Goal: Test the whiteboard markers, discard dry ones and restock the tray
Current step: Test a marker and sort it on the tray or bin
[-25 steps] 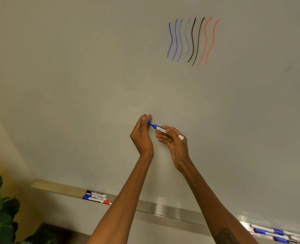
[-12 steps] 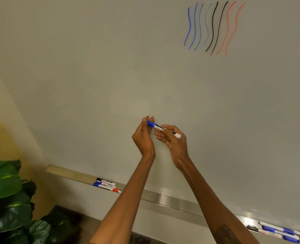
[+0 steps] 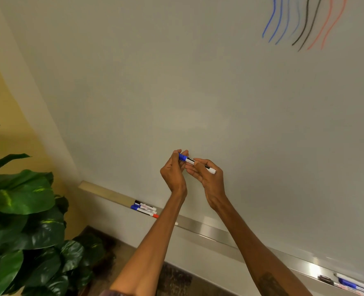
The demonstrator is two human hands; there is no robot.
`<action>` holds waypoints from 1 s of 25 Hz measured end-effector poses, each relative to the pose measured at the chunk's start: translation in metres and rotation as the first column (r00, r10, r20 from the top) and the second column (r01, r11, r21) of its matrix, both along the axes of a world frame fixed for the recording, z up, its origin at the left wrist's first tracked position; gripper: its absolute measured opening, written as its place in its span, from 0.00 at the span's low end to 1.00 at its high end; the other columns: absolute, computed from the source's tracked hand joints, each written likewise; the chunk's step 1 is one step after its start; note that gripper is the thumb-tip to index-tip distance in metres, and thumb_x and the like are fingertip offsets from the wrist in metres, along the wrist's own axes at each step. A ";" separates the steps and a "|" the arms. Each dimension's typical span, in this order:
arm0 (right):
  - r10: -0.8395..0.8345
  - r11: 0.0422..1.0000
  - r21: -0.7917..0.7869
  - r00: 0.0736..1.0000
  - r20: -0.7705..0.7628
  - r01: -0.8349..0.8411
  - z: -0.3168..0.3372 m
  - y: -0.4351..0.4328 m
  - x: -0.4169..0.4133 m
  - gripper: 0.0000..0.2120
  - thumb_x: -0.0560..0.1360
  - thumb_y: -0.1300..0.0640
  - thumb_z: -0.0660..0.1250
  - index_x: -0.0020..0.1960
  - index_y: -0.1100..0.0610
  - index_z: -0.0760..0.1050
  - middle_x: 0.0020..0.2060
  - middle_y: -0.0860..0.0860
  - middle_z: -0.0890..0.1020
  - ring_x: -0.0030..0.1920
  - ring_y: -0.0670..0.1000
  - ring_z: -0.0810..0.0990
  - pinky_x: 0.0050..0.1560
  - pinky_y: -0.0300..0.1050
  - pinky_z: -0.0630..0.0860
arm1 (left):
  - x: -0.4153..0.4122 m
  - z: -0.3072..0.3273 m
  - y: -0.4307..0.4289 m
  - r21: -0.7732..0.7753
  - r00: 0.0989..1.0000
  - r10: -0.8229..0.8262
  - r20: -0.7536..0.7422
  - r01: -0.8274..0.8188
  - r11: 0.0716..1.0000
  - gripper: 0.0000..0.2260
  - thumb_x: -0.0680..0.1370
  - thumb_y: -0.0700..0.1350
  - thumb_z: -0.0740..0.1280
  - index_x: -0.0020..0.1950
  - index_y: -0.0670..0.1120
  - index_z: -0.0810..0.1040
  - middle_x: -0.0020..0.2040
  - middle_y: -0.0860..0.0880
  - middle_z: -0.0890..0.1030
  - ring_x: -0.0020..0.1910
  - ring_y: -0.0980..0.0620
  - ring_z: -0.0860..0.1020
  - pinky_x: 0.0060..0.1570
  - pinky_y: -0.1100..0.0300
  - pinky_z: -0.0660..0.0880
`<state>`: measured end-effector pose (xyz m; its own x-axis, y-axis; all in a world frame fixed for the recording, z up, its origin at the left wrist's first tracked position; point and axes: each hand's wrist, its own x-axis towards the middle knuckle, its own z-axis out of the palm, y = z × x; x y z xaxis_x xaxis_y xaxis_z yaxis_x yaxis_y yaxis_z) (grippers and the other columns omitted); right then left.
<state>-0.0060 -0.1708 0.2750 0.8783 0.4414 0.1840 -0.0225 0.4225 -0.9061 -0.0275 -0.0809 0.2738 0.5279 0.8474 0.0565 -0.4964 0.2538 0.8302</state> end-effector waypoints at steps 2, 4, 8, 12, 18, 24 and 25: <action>0.015 1.000 0.008 0.999 -0.041 -0.015 -0.011 0.012 -0.007 0.10 0.79 0.61 0.67 0.58 0.65 0.78 0.50 0.60 0.85 0.51 0.60 0.85 0.54 0.50 0.82 | -0.008 -0.011 0.009 -0.022 1.000 -0.003 -0.007 0.003 1.000 0.11 0.82 0.45 0.65 0.58 0.40 0.82 0.49 0.43 0.86 0.49 0.46 0.85 0.58 0.50 0.80; 0.034 0.999 0.028 0.994 -0.100 -0.031 -0.021 0.026 -0.016 0.11 0.78 0.62 0.67 0.58 0.67 0.78 0.51 0.61 0.85 0.51 0.61 0.85 0.54 0.50 0.82 | -0.018 -0.020 0.021 -0.031 1.000 0.002 -0.013 -0.002 1.000 0.11 0.82 0.44 0.65 0.59 0.40 0.82 0.49 0.43 0.86 0.50 0.46 0.85 0.56 0.52 0.80; 0.096 0.995 0.052 0.975 -0.200 -0.087 -0.039 0.046 -0.029 0.13 0.79 0.62 0.67 0.59 0.69 0.76 0.51 0.63 0.84 0.51 0.62 0.85 0.54 0.50 0.82 | -0.036 -0.043 0.044 -0.035 0.999 0.017 -0.040 -0.019 0.999 0.12 0.82 0.45 0.65 0.59 0.40 0.82 0.49 0.44 0.87 0.50 0.46 0.85 0.53 0.56 0.81; 0.172 0.982 -0.032 0.948 -0.268 -0.187 -0.062 0.060 -0.038 0.12 0.79 0.60 0.67 0.59 0.66 0.78 0.52 0.61 0.85 0.53 0.61 0.85 0.56 0.50 0.81 | -0.054 -0.072 0.063 -0.041 0.993 0.054 -0.104 -0.058 0.997 0.12 0.82 0.44 0.64 0.60 0.40 0.82 0.48 0.44 0.87 0.49 0.46 0.85 0.51 0.56 0.82; 0.196 0.955 -0.145 0.914 -0.355 -0.260 -0.109 0.073 -0.049 0.11 0.77 0.60 0.70 0.58 0.64 0.80 0.52 0.59 0.85 0.53 0.59 0.85 0.56 0.48 0.81 | -0.083 -0.111 0.094 -0.096 0.972 0.063 -0.226 -0.087 0.992 0.10 0.82 0.42 0.64 0.58 0.40 0.82 0.48 0.44 0.87 0.50 0.45 0.85 0.54 0.54 0.81; 0.210 0.925 -0.167 0.825 -0.524 -0.341 -0.174 0.082 -0.069 0.10 0.76 0.69 0.68 0.57 0.70 0.79 0.53 0.62 0.84 0.55 0.60 0.84 0.58 0.47 0.81 | -0.125 -0.183 0.121 -0.262 0.872 -0.073 -0.484 -0.064 0.963 0.09 0.82 0.41 0.64 0.57 0.41 0.83 0.53 0.43 0.85 0.52 0.45 0.84 0.57 0.52 0.80; 0.192 0.914 -0.200 0.811 -0.552 -0.353 -0.188 0.084 -0.072 0.10 0.75 0.69 0.68 0.56 0.71 0.79 0.53 0.63 0.84 0.55 0.61 0.84 0.58 0.48 0.80 | -0.132 -0.196 0.125 -0.284 0.832 -0.100 -0.546 -0.071 0.956 0.09 0.81 0.41 0.65 0.57 0.41 0.83 0.55 0.43 0.84 0.53 0.45 0.83 0.58 0.52 0.80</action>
